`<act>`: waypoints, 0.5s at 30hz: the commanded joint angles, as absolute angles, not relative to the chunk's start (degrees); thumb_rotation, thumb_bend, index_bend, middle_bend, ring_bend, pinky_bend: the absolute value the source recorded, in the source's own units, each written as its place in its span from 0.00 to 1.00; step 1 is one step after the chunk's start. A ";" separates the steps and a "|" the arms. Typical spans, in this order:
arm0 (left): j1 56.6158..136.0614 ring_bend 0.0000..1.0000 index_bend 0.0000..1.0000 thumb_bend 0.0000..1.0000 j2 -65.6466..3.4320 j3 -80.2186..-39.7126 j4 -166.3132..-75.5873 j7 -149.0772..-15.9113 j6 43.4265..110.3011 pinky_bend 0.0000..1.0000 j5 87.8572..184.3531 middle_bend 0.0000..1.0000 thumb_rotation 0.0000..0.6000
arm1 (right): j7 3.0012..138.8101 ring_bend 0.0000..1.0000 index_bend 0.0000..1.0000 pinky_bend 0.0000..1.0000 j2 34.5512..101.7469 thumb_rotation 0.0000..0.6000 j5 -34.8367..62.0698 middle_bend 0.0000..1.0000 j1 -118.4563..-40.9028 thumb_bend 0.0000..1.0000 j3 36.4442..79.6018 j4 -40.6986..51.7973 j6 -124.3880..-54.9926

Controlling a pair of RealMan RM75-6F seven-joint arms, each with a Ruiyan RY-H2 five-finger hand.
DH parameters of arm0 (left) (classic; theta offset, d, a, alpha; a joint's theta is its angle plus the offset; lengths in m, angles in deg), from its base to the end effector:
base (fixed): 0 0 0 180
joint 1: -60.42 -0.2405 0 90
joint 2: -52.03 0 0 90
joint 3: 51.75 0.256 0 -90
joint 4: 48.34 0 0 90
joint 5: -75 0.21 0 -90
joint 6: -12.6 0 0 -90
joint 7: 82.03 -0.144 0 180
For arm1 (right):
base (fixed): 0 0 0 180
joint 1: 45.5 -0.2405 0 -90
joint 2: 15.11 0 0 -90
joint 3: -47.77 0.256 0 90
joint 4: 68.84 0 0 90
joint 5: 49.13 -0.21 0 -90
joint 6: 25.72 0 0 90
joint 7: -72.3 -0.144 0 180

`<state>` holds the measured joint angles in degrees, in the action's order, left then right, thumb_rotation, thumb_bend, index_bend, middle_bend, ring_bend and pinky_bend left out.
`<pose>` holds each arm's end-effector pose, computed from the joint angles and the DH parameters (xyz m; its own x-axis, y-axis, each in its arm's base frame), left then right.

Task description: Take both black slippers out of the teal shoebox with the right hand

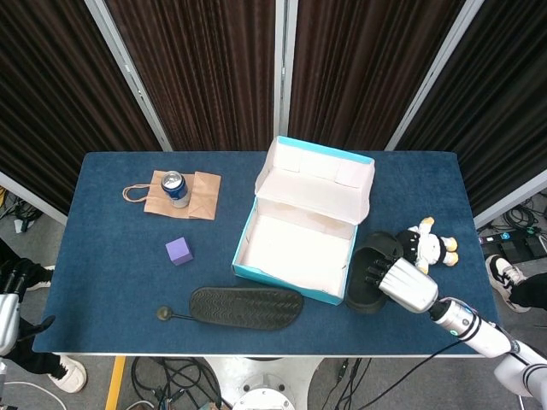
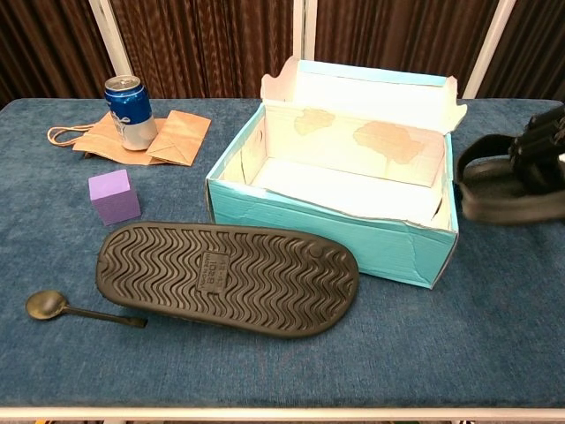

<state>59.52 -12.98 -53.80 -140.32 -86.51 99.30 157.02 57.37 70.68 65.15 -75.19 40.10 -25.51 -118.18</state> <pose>-0.3358 0.1448 0.1603 0.4531 0.0391 0.8906 0.8786 0.1493 -0.4536 -0.2755 -0.2786 0.0690 0.6008 0.1349 0.7879 -0.4270 -0.7790 0.4591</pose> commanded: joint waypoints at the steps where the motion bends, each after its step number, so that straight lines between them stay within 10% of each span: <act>1: 59.49 0.01 0.16 0.00 -13.06 -53.78 -140.15 -86.36 99.28 0.05 156.93 0.09 1.00 | 57.47 0.24 0.36 0.38 70.45 1.00 64.39 0.31 -75.01 0.15 38.77 -24.18 -114.83; 5: 59.47 0.01 0.16 0.00 -13.24 -53.82 -139.81 -85.94 99.05 0.05 156.51 0.09 1.00 | 58.58 0.00 0.00 0.01 67.95 1.00 63.14 0.02 -74.90 0.01 37.34 -18.51 -110.33; 15: 59.84 0.01 0.16 0.00 -13.79 -53.83 -138.92 -84.96 98.97 0.05 157.10 0.09 1.00 | 68.93 0.00 0.00 0.00 56.20 1.00 57.08 0.00 -74.54 0.00 36.05 -0.01 -98.72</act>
